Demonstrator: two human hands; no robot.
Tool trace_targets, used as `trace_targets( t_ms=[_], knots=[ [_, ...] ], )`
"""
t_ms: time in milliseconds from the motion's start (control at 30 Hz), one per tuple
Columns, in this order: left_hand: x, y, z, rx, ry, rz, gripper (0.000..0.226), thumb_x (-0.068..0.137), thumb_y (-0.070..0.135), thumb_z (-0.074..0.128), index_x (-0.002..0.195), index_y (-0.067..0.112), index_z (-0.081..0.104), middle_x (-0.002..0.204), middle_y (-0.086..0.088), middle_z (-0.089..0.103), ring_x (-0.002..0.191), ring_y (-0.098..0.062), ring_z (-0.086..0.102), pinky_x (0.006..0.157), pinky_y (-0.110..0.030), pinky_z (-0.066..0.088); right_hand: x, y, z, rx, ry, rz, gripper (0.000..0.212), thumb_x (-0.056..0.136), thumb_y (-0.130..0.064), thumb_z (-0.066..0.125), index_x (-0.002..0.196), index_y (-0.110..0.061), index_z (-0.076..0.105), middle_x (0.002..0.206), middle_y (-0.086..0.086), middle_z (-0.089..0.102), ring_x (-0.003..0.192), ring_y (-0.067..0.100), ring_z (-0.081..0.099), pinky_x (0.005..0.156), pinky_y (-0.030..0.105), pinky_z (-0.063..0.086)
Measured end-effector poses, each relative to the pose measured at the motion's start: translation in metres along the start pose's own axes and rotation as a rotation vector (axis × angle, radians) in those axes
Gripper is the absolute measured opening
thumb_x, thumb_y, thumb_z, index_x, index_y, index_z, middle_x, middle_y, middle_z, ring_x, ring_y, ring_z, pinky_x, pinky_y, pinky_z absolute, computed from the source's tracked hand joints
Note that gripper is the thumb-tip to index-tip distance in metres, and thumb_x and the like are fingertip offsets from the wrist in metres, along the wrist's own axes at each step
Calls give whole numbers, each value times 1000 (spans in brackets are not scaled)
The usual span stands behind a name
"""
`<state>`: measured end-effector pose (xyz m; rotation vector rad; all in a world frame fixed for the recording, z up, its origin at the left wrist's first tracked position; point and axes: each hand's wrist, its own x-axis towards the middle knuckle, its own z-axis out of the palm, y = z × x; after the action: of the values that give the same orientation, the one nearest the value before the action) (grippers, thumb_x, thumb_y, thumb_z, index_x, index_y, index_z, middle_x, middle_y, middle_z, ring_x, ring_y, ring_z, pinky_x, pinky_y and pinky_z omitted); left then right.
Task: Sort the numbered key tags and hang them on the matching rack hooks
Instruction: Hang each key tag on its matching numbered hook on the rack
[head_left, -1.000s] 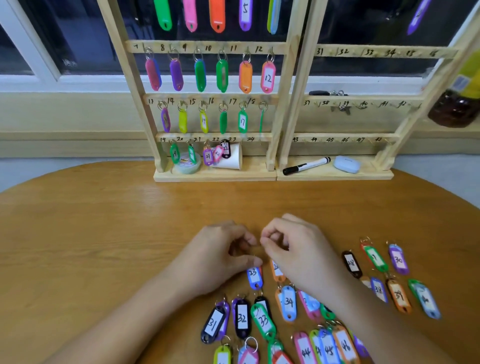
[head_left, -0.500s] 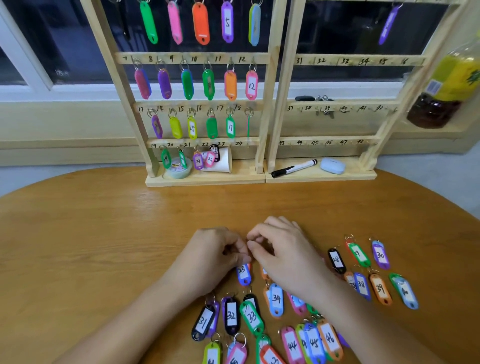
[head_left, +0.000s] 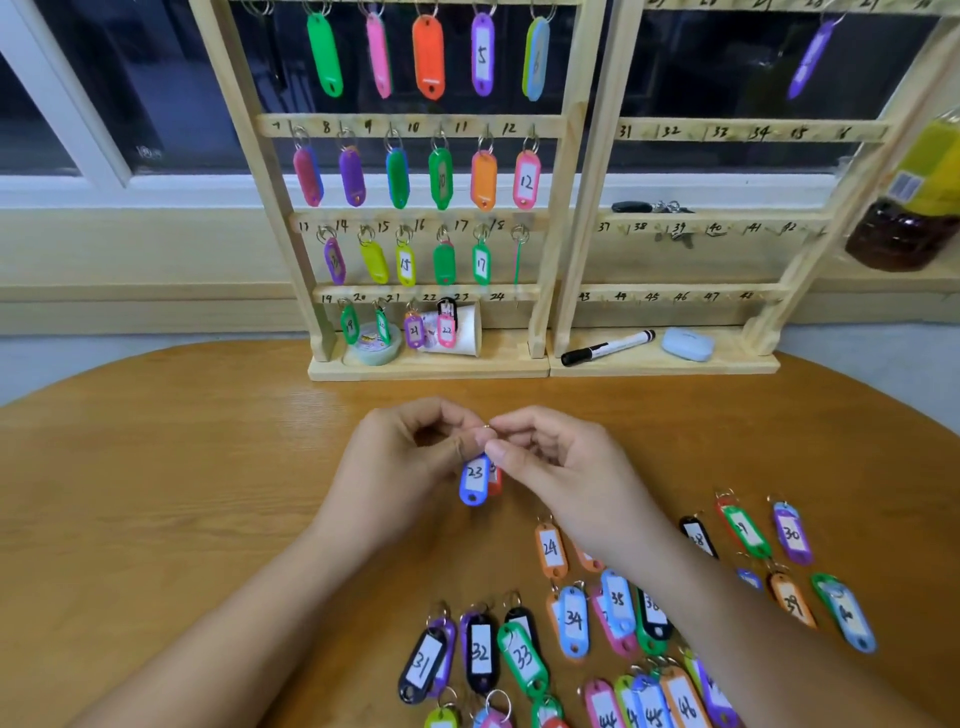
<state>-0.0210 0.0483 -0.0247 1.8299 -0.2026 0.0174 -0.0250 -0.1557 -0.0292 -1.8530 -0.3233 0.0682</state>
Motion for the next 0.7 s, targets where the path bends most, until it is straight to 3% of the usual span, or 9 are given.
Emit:
trace_targets(
  t_ms=[133,367,533,600,700],
  knots=[
    [16,3,-4,-110,50,-31,9,91,23,82,90,14,82,80,-10,78,68,-12,62,60,-21,48,21,-1,-2,18,5,-27,15,100,-36,72,108,-27,80,99,-7,80,100,11,74,93,37,58],
    [53,3,-14,-108,103,-7,9,92,21,81,92,12,83,79,-16,75,63,-11,54,54,-22,45,64,4,-4,-15,43,-97,17,105,-35,66,97,-24,77,88,-3,74,92,25,68,90,52,53],
    [81,0,-17,-34,120,20,4,93,19,82,94,16,84,77,1,76,65,-7,59,58,-22,47,99,9,-8,-94,158,-85,17,102,-26,69,87,-25,77,80,-11,72,79,10,64,78,38,53],
    [95,0,-19,59,138,40,9,91,18,84,99,18,83,78,3,78,66,-3,63,62,-21,50,117,11,-11,-127,235,-70,21,99,-25,71,79,-30,75,71,-14,69,72,10,63,77,43,58],
    [112,1,-24,163,169,51,20,85,16,89,102,22,80,82,2,80,72,-8,72,77,-30,59,138,10,-14,-213,312,-91,19,96,-26,70,77,-26,73,67,-9,68,69,18,67,73,51,60]
  ],
)
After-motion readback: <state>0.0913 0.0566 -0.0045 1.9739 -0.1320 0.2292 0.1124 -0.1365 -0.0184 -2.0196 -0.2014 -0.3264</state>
